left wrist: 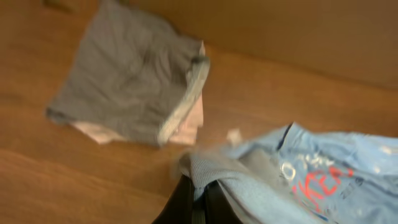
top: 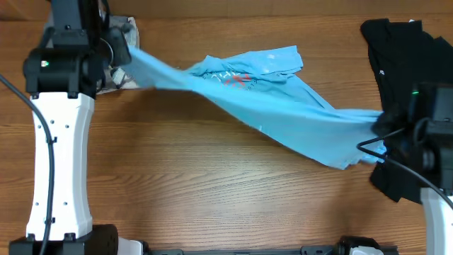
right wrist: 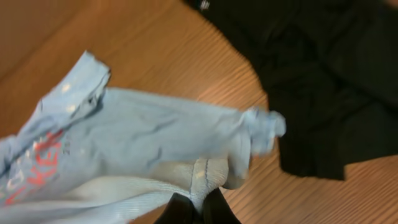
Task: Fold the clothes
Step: 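Lift the T-shirt with both grippers and flip it over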
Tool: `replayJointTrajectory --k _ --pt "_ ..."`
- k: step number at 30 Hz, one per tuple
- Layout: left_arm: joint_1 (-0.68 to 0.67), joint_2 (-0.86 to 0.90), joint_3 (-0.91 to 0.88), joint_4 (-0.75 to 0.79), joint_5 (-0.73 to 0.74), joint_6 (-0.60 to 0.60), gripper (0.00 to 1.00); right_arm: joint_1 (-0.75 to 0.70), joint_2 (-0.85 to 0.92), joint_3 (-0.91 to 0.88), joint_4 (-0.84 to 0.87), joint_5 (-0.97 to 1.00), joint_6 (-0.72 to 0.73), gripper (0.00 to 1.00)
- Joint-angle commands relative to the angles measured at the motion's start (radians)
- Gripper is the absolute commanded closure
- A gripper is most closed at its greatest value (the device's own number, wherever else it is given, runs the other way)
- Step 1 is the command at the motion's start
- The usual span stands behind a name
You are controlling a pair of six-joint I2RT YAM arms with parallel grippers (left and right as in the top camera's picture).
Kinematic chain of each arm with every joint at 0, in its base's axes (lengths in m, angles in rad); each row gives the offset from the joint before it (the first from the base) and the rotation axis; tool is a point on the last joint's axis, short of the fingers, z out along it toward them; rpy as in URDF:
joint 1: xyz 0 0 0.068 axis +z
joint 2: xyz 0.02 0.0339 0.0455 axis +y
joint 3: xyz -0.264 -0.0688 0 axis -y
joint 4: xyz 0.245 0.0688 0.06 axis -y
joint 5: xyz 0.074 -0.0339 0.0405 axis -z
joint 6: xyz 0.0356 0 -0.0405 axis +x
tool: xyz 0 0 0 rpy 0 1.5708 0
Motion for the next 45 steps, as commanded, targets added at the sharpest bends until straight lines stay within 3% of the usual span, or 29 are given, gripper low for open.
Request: replayJointTrajectory --k 1,13,22,28,33,39,45 --pt "0.026 -0.027 0.080 -0.001 -0.014 0.041 0.96 -0.054 -0.003 0.046 0.002 0.010 -0.066 0.96" --pt "0.075 -0.036 0.147 -0.010 -0.013 0.041 0.96 -0.204 -0.003 0.121 0.043 -0.161 -0.213 0.96" --pt "0.027 -0.132 0.330 -0.053 -0.010 0.064 0.96 -0.225 -0.003 0.503 -0.072 -0.159 -0.266 0.96" --pt "-0.012 -0.293 0.396 -0.072 -0.009 0.090 0.96 -0.225 -0.003 0.826 -0.215 -0.159 -0.293 0.96" --pt "-0.011 -0.418 0.400 -0.069 -0.021 0.121 0.96 -0.225 -0.003 0.991 -0.298 -0.159 -0.307 0.96" --pt "-0.012 -0.485 0.400 -0.069 -0.100 0.135 0.96 -0.225 0.000 1.050 -0.318 -0.160 -0.311 0.96" --pt "-0.011 -0.388 0.399 -0.073 -0.101 0.135 0.96 -0.225 0.083 1.049 -0.350 -0.195 -0.334 0.96"
